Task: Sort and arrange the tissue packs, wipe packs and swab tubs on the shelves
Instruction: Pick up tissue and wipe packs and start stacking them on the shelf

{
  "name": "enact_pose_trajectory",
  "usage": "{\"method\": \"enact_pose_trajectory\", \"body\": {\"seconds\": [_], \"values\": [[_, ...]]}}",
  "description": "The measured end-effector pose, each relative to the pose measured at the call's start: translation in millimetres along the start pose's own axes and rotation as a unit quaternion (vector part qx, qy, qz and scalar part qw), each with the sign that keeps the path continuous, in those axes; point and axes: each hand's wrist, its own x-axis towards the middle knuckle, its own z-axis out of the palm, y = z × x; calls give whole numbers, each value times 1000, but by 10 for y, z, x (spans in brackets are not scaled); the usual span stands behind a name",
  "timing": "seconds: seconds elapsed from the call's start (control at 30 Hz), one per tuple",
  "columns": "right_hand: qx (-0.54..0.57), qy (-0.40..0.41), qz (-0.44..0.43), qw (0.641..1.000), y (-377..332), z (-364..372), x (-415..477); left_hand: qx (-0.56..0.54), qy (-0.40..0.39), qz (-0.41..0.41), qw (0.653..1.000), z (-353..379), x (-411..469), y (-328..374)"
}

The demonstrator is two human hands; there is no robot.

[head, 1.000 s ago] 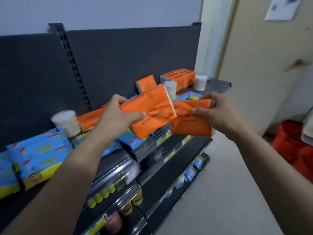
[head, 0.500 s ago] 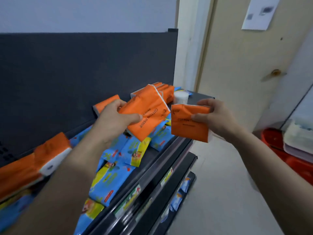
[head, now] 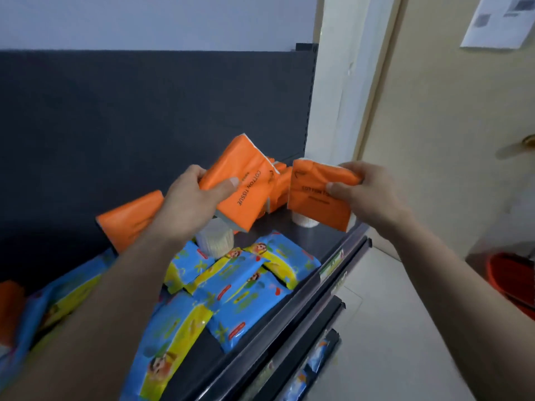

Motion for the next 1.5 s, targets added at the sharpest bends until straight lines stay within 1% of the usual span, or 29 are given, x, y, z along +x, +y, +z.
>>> {"method": "enact_pose_trajectory", "body": {"seconds": [0.13, 0.2, 0.27, 0.33, 0.47, 0.57, 0.67, 0.8, 0.9, 1.03, 1.1, 1.17, 1.27, 1.4, 1.5], "values": [[24, -66, -56, 996, 178, -42, 523, 35, 57, -25, 997, 287, 193, 61], [51, -89, -62, 993, 269, -57, 781, 53, 73, -22, 996, 420, 253, 93], [71, -104, -75, 989, 348, -53, 1025, 42, 91, -24, 995, 527, 297, 110], [89, -119, -99, 984, 402, -17, 1228, 38, 100, -34, 994, 609, 318, 127], [126, -162, -108, 973, 486, 167, 1540, 84, 107, -54, 989, 684, 367, 111], [119, -197, -114, 966, 540, 349, 1712, 97, 82, -54, 990, 694, 450, 51], [98, -219, -121, 963, 582, 459, 1846, 145, 48, -43, 987, 716, 590, -32], [51, -270, -128, 953, 599, 467, 1947, 174, 9, -54, 983, 785, 773, -143], [41, -307, -118, 943, 664, 456, 2025, 194, -23, -65, 979, 847, 841, -194], [9, -336, -102, 936, 752, 479, 2132, 265, -35, -99, 958, 889, 869, -216], [-10, -357, -101, 928, 749, 492, 2186, 346, -37, -115, 931, 903, 864, -224], [-37, -376, -112, 919, 753, 504, 2234, 403, -34, -120, 907, 920, 855, -229], [-95, -395, -140, 903, 778, 532, 2312, 443, -24, -124, 888, 966, 831, -231], [-182, -423, -182, 869, 815, 632, 2333, 475, -5, -118, 872, 1051, 824, -242], [-202, -423, -210, 858, 875, 732, 2315, 493, -1, -120, 862, 1085, 812, -256]]}}
